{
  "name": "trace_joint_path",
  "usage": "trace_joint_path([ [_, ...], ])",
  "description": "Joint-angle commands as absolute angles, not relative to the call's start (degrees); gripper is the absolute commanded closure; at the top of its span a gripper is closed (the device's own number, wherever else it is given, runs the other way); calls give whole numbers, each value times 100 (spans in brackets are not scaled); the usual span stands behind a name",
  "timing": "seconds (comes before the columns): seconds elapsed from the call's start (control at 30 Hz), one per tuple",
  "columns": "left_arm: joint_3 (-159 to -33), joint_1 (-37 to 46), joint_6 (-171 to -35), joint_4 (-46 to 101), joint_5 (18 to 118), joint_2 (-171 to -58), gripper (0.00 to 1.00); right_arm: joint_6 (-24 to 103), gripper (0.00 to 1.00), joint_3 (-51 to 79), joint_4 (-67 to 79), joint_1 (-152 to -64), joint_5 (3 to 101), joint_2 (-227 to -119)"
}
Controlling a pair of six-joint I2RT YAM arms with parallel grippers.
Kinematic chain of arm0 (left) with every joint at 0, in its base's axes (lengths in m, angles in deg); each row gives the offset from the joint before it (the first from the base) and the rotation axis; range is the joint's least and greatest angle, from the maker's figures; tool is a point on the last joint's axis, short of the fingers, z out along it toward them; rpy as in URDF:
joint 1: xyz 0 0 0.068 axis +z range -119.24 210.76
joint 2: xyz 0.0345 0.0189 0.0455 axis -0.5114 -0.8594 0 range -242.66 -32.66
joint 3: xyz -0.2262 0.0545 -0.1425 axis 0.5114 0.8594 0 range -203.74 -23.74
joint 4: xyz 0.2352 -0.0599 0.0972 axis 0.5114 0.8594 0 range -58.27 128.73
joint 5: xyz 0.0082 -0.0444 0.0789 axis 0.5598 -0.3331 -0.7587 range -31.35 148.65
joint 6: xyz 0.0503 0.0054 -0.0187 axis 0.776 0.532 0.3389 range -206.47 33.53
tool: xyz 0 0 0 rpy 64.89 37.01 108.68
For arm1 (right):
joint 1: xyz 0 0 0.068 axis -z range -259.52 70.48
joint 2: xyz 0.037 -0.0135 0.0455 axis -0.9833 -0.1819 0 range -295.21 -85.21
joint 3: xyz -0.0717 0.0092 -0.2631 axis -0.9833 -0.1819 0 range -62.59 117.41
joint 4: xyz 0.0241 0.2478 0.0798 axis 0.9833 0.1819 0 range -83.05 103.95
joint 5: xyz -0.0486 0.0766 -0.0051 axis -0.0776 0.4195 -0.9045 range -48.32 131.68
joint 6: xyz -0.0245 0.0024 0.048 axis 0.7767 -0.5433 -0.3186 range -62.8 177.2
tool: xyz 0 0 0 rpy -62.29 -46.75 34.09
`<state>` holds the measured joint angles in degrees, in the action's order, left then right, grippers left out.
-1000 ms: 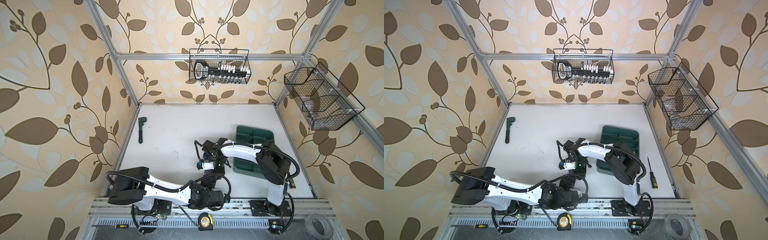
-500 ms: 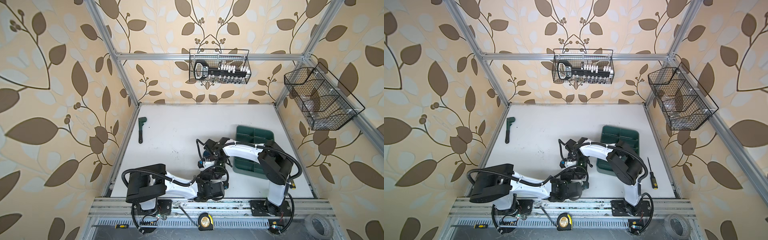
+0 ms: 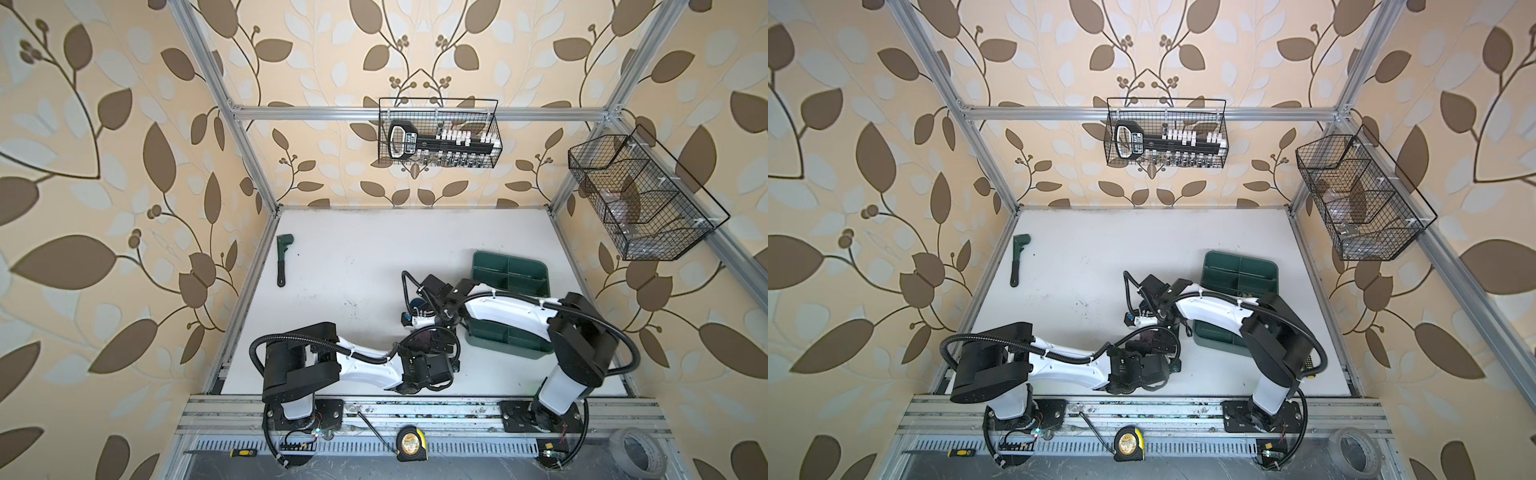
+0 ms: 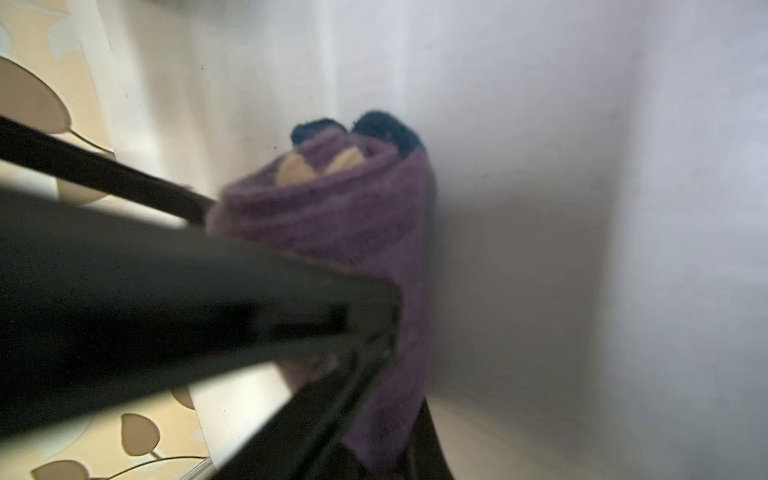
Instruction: Roll the socks
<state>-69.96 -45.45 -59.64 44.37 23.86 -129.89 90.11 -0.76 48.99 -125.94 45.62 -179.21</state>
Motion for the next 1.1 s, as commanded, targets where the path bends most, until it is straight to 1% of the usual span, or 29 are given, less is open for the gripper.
trace_joint_path([
  [0.0, -6888, -4424, -6027, 4757, 3077, -13043, 100, 8840, 0, -286, 4579, -12487, 4044, -17118],
  [0.1, -6835, -4360, -6037, 4716, 3211, -13137, 100, 8759, 0, -453, 4133, -12267, 3675, -16327],
  [0.2, -6988, -4280, -5983, 4987, 3524, -13206, 100, 8375, 0, -646, 3449, -11744, 3166, -15553],
  [0.3, -7237, -4013, -5874, 5550, 4378, -13163, 100, 7524, 0, -1141, 2087, -11294, 1808, -14739],
  [0.33, -7391, -3882, -5821, 5807, 4766, -13158, 100, 7082, 0, -1275, 1783, -11176, 1468, -14449],
  [0.37, -7566, -3709, -5802, 6113, 5163, -13190, 100, 6714, 0, -1389, 1555, -10959, 1332, -14171],
  [0.4, -7719, -3546, -5799, 6342, 5460, -13248, 100, 6389, 0, -1487, 1352, -10776, 1390, -13919],
  [0.43, -7885, -3357, -5808, 6585, 5805, -13332, 100, 6051, 0, -1602, 1193, -10574, 1713, -13643],
  [0.47, -8068, -3146, -5783, 6834, 6179, -13436, 100, 5935, 0, -1708, 1097, -10375, 2245, -13371],
  [0.53, -8350, -2838, -5813, 7184, 6697, -13665, 100, 6151, 1, -1947, 959, -10237, 3103, -12888],
  [0.6, -8649, -2532, -5819, 7549, 7300, -13926, 100, 6747, 10, -2190, 1002, -10278, 3723, -12448],
  [0.67, -8885, -2247, -5848, 7836, 7795, -14179, 100, 7312, 16, -2238, 1518, -10423, 3872, -12192],
  [0.73, -9119, -2018, -5850, 8084, 8076, -14406, 100, 7827, 21, -2203, 2185, -10691, 3737, -12034],
  [0.8, -9277, -1819, -5817, 8267, 8411, -14564, 100, 8719, 29, -2268, 2890, -11105, 3747, -11864],
  [0.83, -9374, -1713, -5817, 8360, 8528, -14629, 100, 9211, 32, -2368, 3300, -11402, 3766, -11743],
  [0.93, -9616, -1429, -5772, 8633, 8908, -14814, 100, 10475, 37, -2869, 4177, -12516, 3448, -11336],
  [1.0, -9716, -1322, -5764, 8738, 9050, -14912, 100, 10908, 40, -3276, 4227, -13321, 2893, -11132],
  [1.07, -9779, -1293, -5768, 8780, 9079, -14986, 100, 11122, 43, -3610, 3876, -14087, 2228, -11153],
])
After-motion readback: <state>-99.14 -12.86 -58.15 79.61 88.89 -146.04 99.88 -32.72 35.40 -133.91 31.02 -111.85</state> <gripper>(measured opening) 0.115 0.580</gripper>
